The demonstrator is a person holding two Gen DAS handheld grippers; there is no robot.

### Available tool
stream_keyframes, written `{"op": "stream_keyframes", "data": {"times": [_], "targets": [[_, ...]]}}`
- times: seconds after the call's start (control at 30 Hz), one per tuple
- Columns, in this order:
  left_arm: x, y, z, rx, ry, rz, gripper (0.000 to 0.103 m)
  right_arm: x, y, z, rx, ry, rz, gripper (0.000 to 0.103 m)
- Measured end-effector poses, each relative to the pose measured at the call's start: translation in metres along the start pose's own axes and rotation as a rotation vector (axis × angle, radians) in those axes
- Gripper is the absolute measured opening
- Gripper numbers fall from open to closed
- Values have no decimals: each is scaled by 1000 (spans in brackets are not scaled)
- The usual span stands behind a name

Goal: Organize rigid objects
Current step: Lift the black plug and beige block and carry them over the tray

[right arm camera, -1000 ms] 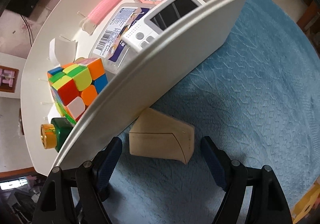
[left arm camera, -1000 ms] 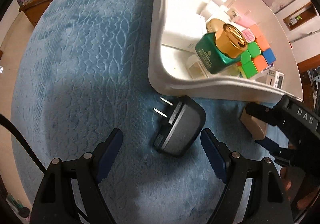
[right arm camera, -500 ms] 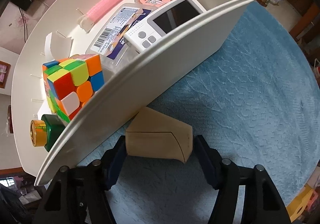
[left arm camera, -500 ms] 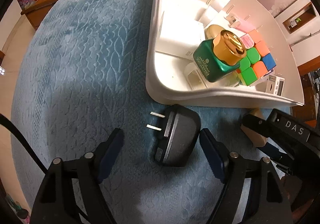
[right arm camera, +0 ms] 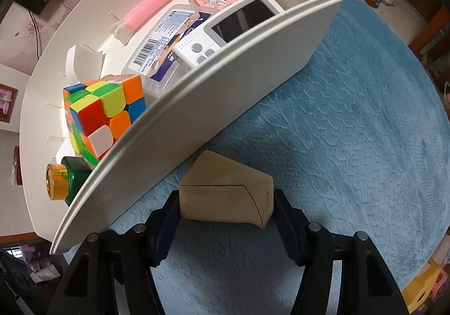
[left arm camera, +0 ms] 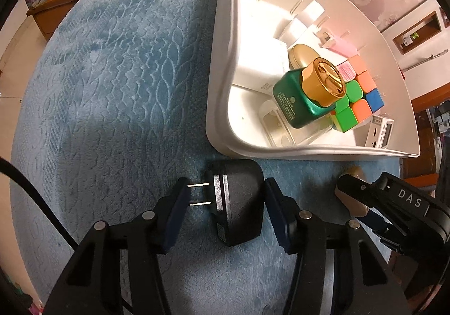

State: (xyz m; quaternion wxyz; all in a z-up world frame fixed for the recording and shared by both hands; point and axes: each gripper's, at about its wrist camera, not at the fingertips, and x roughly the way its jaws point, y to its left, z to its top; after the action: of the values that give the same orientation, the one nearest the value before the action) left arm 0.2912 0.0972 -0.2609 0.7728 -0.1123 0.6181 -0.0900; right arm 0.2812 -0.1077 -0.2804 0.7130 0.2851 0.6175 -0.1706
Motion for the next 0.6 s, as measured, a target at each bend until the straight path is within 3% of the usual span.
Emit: {"op": "stream_keyframes", "data": {"times": [0.37, 0.6], "targets": [[1, 10, -13, 9, 43, 10, 57, -15, -24, -19, -10, 43, 29, 64], [-2, 12, -41, -3, 81, 34, 57, -32, -48, -33, -35, 65, 52, 64]]}}
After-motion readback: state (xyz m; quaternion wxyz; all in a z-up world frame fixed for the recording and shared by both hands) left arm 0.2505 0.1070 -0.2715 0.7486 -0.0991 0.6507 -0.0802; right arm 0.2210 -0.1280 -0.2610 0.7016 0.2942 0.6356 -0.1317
